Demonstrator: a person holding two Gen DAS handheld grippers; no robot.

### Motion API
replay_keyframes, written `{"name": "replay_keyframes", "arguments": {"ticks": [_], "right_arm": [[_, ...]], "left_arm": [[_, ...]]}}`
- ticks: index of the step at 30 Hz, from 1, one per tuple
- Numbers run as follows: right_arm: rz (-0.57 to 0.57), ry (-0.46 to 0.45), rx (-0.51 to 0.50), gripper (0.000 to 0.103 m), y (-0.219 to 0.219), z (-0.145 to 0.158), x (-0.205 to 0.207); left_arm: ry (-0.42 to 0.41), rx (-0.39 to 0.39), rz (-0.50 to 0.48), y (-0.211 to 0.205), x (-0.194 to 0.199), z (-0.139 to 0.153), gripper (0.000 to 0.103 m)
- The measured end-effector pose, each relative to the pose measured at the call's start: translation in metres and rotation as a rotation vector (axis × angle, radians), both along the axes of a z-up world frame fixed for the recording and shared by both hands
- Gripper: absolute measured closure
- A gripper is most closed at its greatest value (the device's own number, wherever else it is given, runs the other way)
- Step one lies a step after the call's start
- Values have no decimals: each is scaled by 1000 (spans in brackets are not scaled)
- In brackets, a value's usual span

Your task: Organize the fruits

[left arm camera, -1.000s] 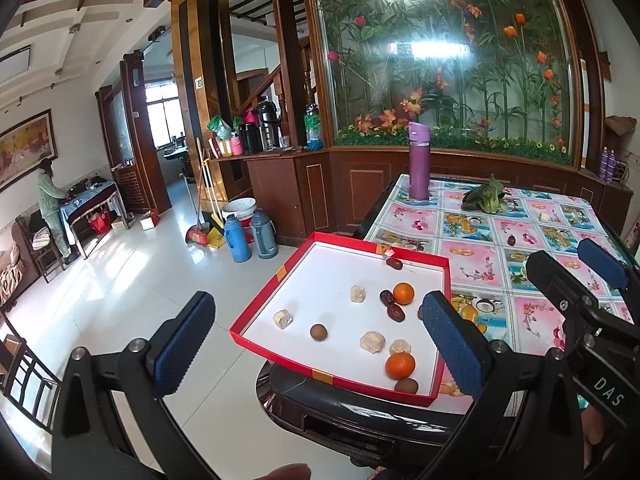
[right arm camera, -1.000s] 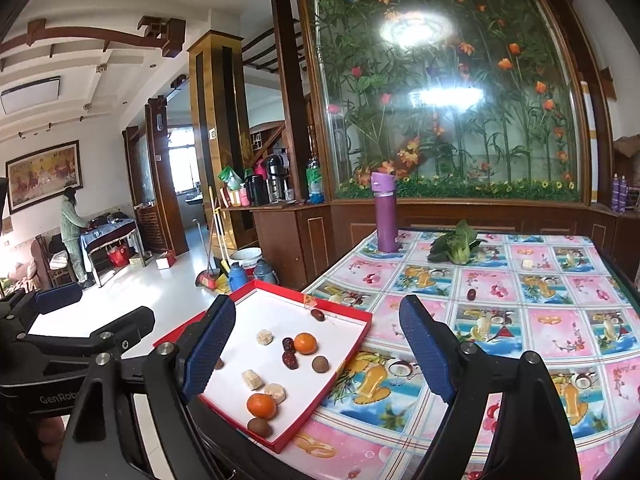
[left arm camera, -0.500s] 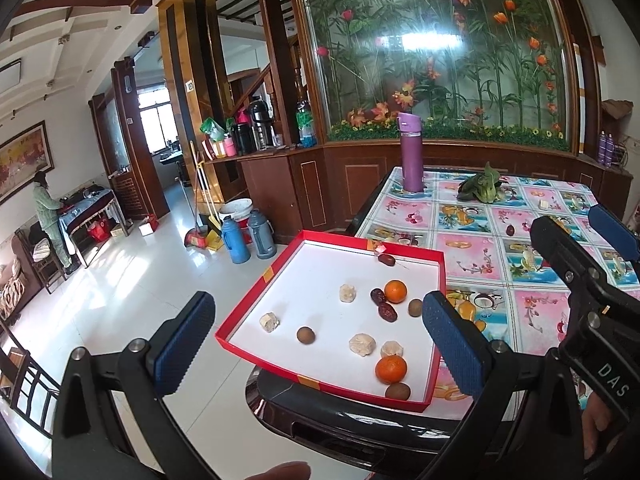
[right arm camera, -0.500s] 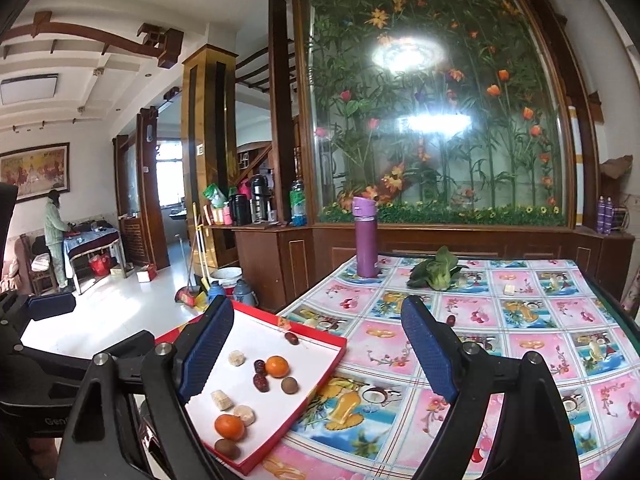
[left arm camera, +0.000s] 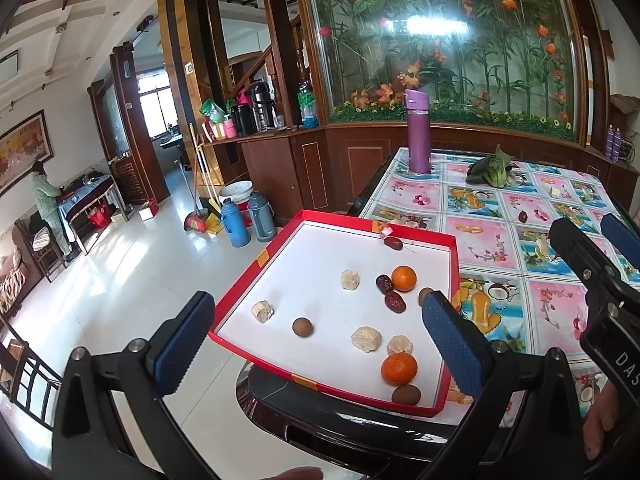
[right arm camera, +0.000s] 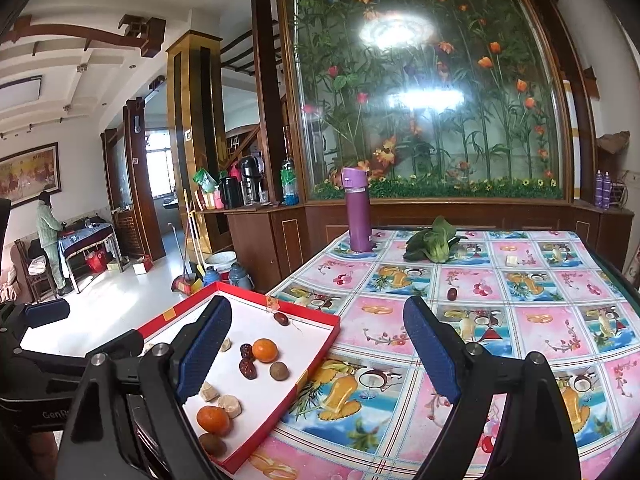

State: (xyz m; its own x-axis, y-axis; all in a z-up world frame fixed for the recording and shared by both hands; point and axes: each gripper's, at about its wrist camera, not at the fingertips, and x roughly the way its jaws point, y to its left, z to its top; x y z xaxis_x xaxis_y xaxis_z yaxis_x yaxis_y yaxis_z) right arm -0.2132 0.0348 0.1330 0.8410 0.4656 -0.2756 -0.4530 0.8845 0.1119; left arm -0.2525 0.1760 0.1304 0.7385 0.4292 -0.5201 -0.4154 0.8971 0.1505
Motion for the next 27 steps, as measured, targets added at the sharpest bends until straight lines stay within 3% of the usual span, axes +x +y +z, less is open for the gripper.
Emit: {"name": "replay_keyframes", "arguments": {"ticks": [22, 27], "right_arm": [[50, 69, -7, 15, 17, -12, 1], [59, 49, -16, 15, 20, -12, -5]], "left_arm": [[25, -26, 54, 22, 5, -10, 0], [22, -25, 59, 23, 5, -10, 0]]}}
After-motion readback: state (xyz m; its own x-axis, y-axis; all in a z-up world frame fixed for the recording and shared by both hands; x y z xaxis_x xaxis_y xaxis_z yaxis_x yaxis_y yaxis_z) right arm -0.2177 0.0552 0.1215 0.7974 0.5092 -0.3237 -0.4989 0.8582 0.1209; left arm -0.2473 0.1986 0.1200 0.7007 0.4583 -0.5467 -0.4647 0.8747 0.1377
